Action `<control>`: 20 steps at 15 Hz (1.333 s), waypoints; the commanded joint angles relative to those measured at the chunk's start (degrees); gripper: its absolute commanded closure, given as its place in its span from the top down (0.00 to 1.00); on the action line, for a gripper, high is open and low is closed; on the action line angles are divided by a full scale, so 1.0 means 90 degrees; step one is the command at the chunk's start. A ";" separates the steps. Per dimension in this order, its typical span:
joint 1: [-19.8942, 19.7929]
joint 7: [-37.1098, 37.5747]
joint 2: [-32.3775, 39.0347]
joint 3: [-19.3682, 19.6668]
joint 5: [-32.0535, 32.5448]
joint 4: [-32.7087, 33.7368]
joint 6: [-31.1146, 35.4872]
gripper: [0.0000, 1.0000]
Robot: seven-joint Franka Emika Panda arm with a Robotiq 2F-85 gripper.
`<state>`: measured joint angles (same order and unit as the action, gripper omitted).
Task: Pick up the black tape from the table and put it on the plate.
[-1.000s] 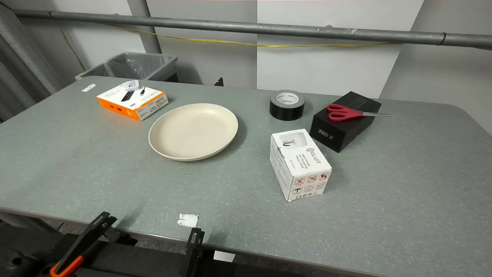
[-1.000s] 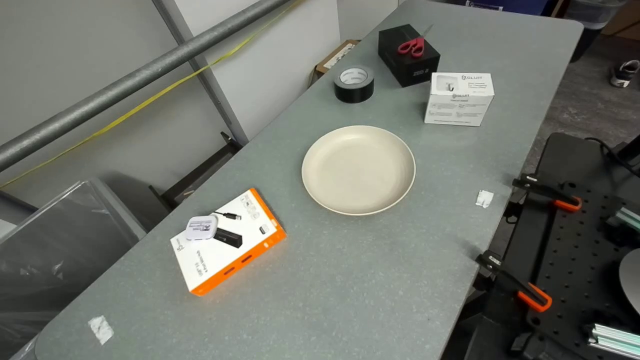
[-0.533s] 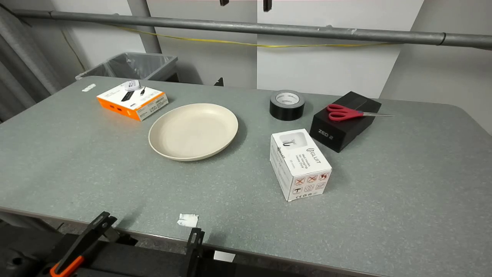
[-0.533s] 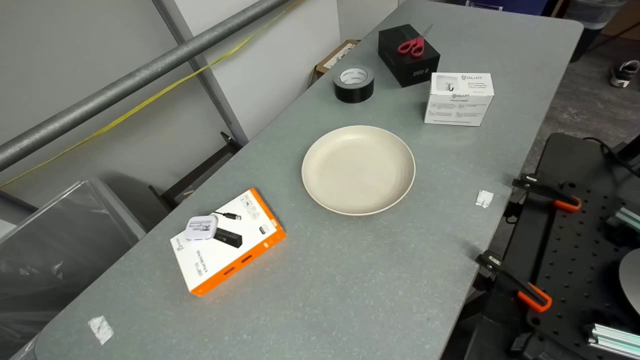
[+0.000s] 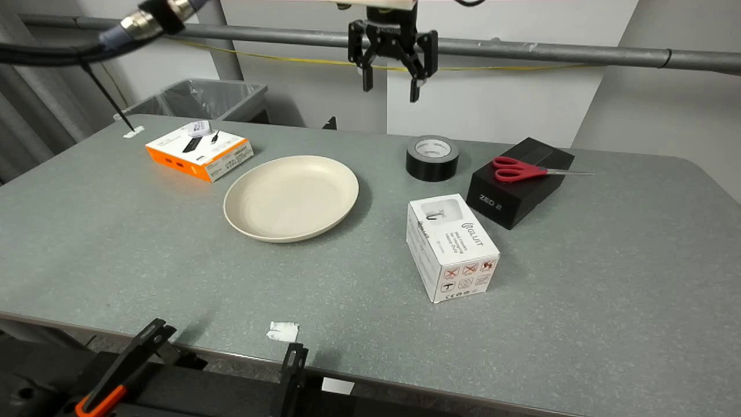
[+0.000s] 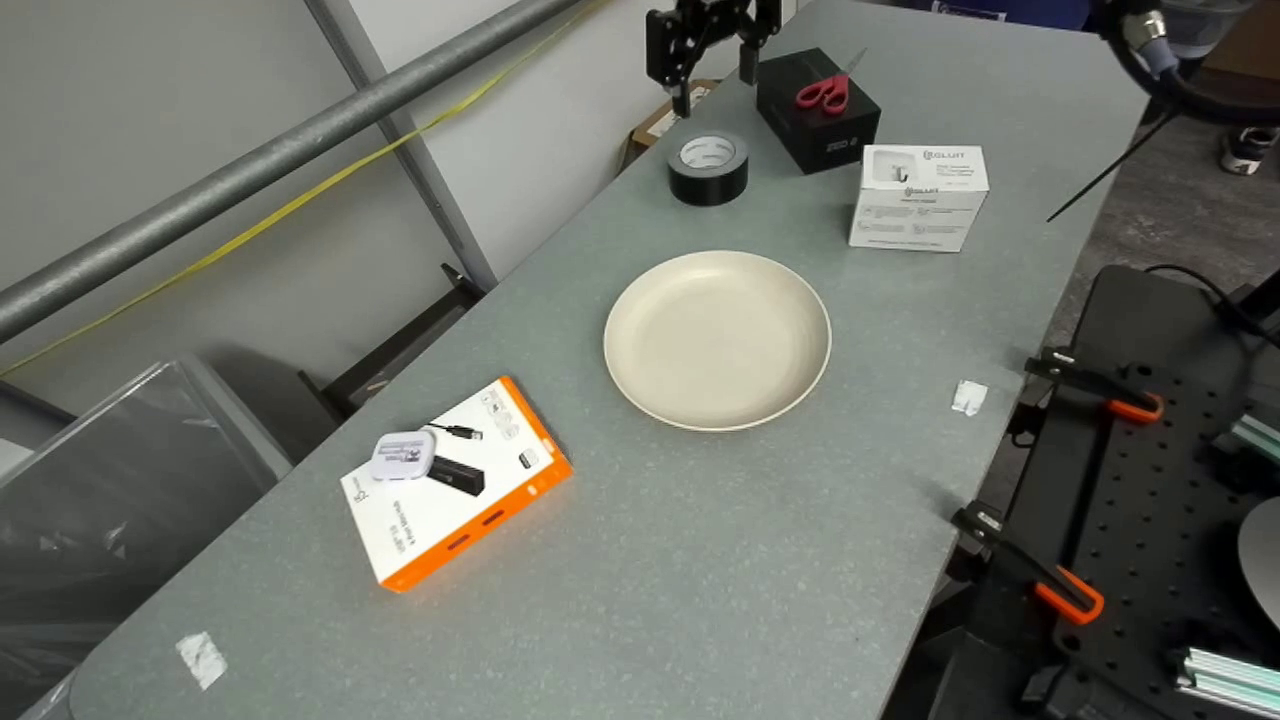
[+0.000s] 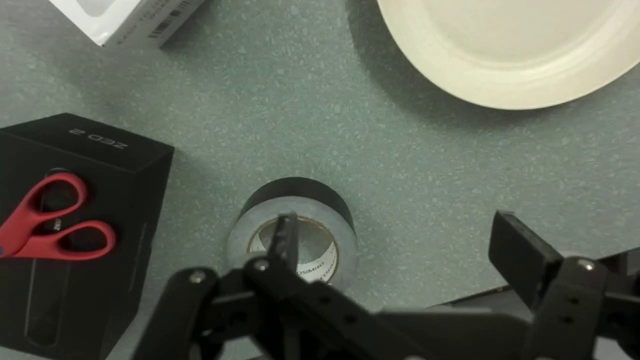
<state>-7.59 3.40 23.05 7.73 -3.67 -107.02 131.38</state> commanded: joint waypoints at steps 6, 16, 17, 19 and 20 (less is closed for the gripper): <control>-0.0061 0.0260 0.1075 -0.0029 0.0026 0.1106 -0.0088 1.00; 0.0129 0.0482 0.2024 0.0072 0.0313 0.1581 0.0484 1.00; 0.0163 0.0550 0.2161 0.0117 0.0358 0.1656 0.0616 1.00; 0.0175 0.0613 0.2433 0.0160 0.0415 0.1859 0.0783 1.00; 0.0159 0.0641 0.2583 0.0160 0.0399 0.2011 0.0777 1.00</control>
<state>-6.90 6.68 41.57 8.06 -1.43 -94.19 137.29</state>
